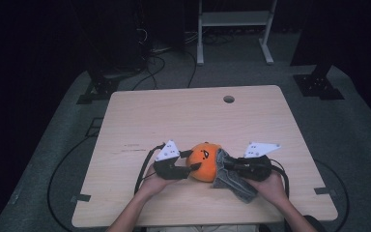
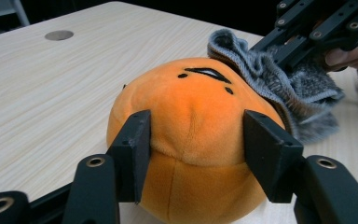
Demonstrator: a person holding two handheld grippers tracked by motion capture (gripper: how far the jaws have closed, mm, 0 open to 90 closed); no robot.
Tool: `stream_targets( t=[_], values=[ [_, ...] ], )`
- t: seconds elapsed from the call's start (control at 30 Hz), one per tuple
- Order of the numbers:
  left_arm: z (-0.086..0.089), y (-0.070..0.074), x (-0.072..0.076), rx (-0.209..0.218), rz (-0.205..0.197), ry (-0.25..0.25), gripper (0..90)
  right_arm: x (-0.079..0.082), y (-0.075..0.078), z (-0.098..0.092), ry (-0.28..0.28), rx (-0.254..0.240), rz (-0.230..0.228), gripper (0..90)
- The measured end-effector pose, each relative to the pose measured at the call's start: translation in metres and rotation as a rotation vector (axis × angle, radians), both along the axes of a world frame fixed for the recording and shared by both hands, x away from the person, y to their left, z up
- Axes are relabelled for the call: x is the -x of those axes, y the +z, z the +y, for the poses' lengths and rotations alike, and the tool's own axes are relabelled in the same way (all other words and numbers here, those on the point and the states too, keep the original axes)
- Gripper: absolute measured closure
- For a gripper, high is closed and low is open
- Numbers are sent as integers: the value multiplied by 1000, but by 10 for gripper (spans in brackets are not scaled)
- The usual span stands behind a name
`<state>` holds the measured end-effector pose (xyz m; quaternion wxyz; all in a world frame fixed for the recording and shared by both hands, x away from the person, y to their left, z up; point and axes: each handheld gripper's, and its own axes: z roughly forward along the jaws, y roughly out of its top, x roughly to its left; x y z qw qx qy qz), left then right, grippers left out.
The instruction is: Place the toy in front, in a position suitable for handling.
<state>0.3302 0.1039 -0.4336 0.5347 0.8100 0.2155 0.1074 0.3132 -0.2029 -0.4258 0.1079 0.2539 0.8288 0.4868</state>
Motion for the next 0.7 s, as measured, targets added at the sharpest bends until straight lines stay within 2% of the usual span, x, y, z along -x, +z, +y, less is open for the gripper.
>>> stream_targets(
  t=[0.1, 0.2, 0.27, 0.33, 0.4, 0.53, 0.57, 0.6, 0.63, 0.67, 0.7],
  values=[
    [-2, 1, -1, 13, 2, -11, 461, 9, 7, 11, 79, -64, -17, 779],
    [-4, 3, 1, -9, -18, -17, 469, 11, 11, 31, 120, -40, -48, 777],
    [-3, 1, 1, -19, -12, -15, 474, 5, 6, 33, 115, -29, -33, 778],
    [0, -1, 2, -17, -10, -23, 479, -1, 3, 23, 91, -26, -8, 779],
    [-1, -2, 2, -23, -16, -35, 482, -3, 3, 12, 46, -11, -5, 779],
    [-1, -2, 3, -30, -27, -56, 475, -6, 13, 6, 18, -19, -42, 779],
    [0, -2, 4, -28, -28, -48, 449, -9, 12, 7, 19, -13, -31, 778],
    [1, -1, 4, -19, -27, -32, 387, -11, 10, 8, 19, 1, -17, 778],
    [2, -1, 3, -22, -18, 5, 287, -14, 6, 8, 23, 4, -2, 778],
    [2, -1, 1, -22, 3, 35, 187, -14, 3, 6, 24, -1, 6, 779],
    [3, -3, -2, -6, 39, 46, 138, -14, 1, 4, 23, -10, 8, 779]
  ],
)
